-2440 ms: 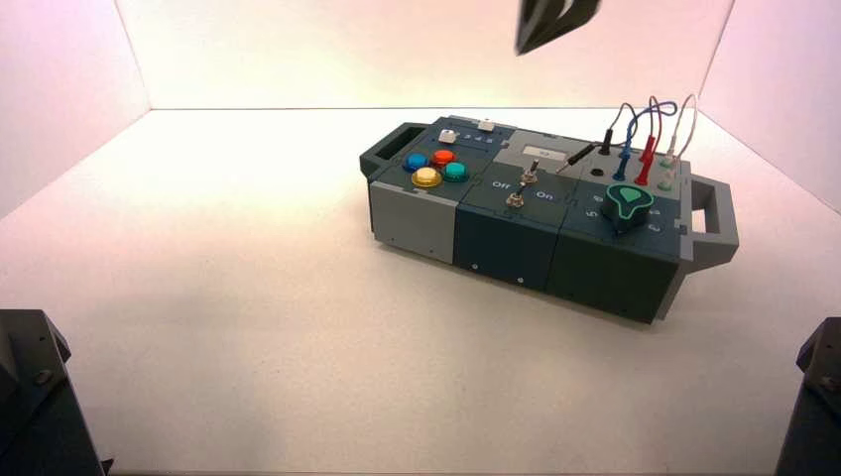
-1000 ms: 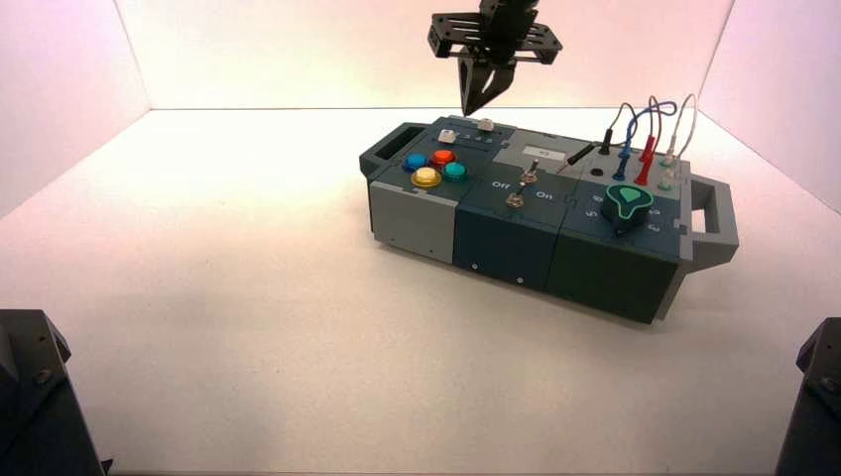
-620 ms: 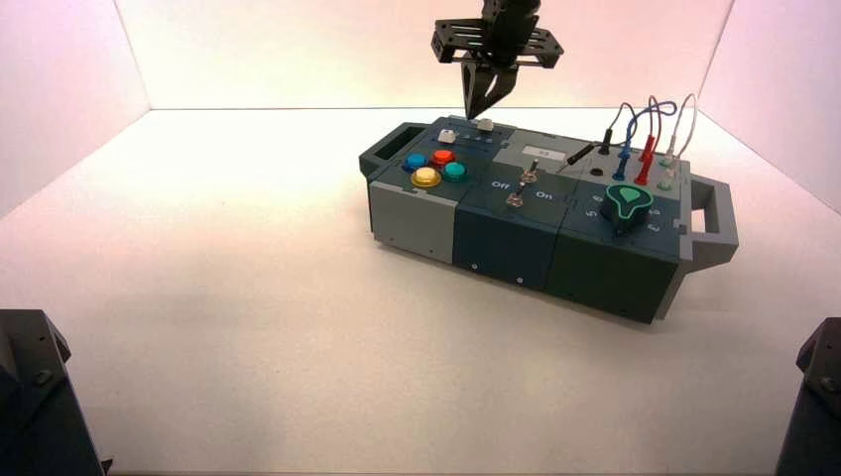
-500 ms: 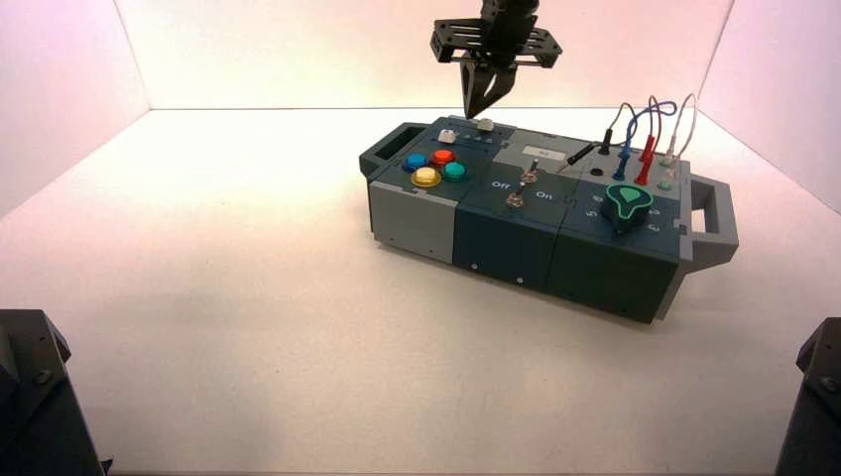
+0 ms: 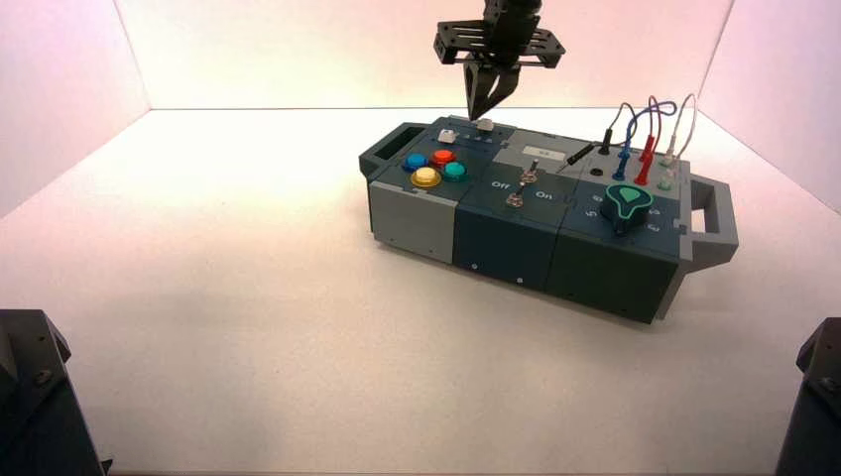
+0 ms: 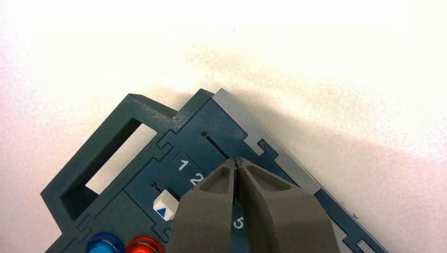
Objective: Move the top slider to position 5.
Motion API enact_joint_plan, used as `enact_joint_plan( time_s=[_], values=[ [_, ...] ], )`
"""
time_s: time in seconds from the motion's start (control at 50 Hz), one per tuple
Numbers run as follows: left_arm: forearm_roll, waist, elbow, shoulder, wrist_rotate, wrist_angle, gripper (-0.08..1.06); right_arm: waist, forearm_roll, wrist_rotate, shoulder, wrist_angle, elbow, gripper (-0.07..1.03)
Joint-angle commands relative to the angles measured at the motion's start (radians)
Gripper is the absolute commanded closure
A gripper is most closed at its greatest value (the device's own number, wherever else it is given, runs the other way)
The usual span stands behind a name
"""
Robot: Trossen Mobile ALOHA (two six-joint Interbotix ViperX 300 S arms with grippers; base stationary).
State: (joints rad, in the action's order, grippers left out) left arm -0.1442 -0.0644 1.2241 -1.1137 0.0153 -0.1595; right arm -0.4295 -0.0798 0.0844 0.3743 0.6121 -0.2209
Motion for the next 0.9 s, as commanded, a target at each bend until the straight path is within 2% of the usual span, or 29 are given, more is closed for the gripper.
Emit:
enact_joint_plan(
  time_s=[0.02, 0.46, 0.9],
  values=[
    [0.0, -0.005, -0.032, 0.005, 0.003, 0.009, 1.01, 0.008, 0.003, 0.005, -0.02, -0.003, 0.006, 0.98],
    [0.0, -0.005, -0.032, 0.003, 0.003, 0.009, 1.01, 0.032, 0.009, 0.005, -0.023, -0.005, -0.029, 0.98],
    [0.0, -0.005, -0.032, 0.005, 0.003, 0.012, 1.01, 0.02, 0.008, 0.0, -0.051, -0.012, -0.005, 0.98]
  ],
)
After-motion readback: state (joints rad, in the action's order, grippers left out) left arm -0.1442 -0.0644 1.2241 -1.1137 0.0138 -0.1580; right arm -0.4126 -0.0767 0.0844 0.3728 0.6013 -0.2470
